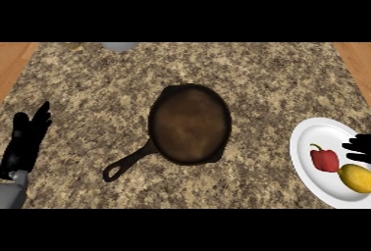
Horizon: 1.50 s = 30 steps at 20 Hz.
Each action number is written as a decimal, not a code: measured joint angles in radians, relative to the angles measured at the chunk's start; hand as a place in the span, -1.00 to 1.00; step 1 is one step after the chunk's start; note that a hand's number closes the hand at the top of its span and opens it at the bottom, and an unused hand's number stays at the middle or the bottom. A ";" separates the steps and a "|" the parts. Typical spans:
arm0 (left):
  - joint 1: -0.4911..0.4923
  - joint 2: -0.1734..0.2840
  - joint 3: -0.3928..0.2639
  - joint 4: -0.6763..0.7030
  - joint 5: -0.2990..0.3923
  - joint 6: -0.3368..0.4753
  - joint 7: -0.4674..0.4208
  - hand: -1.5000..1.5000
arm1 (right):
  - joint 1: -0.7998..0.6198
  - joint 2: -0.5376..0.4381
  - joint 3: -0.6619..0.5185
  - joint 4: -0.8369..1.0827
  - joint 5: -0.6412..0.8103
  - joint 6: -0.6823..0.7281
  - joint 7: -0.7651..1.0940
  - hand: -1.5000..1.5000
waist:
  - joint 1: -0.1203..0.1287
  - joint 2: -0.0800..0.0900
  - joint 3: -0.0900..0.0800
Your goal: Pick the lemon from the plate and place it in the pan
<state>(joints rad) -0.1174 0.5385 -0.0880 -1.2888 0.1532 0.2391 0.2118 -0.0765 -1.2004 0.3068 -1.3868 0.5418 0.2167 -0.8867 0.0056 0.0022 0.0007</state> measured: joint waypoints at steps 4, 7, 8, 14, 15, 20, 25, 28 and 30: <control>-0.014 -0.009 0.029 0.039 -0.013 -0.027 -0.025 0.00 | 0.021 0.047 0.002 0.040 0.078 -0.051 -0.022 -1.00 | -0.004 -0.001 0.000; -0.022 -0.024 0.039 0.042 -0.029 -0.032 -0.017 0.00 | 0.006 0.079 -0.011 0.091 0.133 -0.074 -0.036 -1.00 | -0.004 -0.001 0.000; -0.020 -0.029 0.040 0.037 -0.038 -0.032 -0.014 0.00 | 0.010 0.085 -0.019 0.108 0.150 -0.086 -0.044 -1.00 | -0.004 -0.002 0.000; 0.008 -0.057 0.058 0.002 -0.072 -0.036 -0.012 0.00 | -0.036 0.164 -0.026 0.186 0.258 -0.102 -0.056 -1.00 | 0.000 -0.002 0.000; -0.007 -0.062 0.059 0.003 -0.078 -0.038 0.004 0.00 | -0.043 0.177 -0.025 0.203 0.273 -0.105 -0.060 -1.00 | 0.000 -0.002 0.000; -0.008 -0.069 0.090 0.018 -0.095 -0.061 -0.002 0.00 | -0.038 0.212 -0.036 0.207 0.324 -0.106 -0.063 -1.00 | -0.003 -0.002 -0.001; 0.011 -0.088 0.103 -0.027 -0.117 -0.070 0.027 0.00 | -0.020 0.249 -0.056 0.208 0.362 -0.112 -0.067 -1.00 | -0.004 -0.003 -0.001; 0.000 -0.100 0.117 -0.004 -0.129 -0.084 0.011 0.00 | -0.044 0.284 -0.058 0.238 0.398 -0.111 -0.067 -1.00 | -0.004 -0.002 -0.001; 0.019 -0.099 0.131 -0.020 -0.134 -0.097 0.007 0.00 | -0.035 0.293 -0.068 0.228 0.417 -0.108 -0.063 -1.00 | -0.004 -0.002 -0.001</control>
<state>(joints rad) -0.0980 0.4398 0.0425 -1.3083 0.0189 0.1423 0.2192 -0.1117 -0.9070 0.2391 -1.1590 0.9590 0.1090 -0.9497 0.0018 -0.0002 0.0000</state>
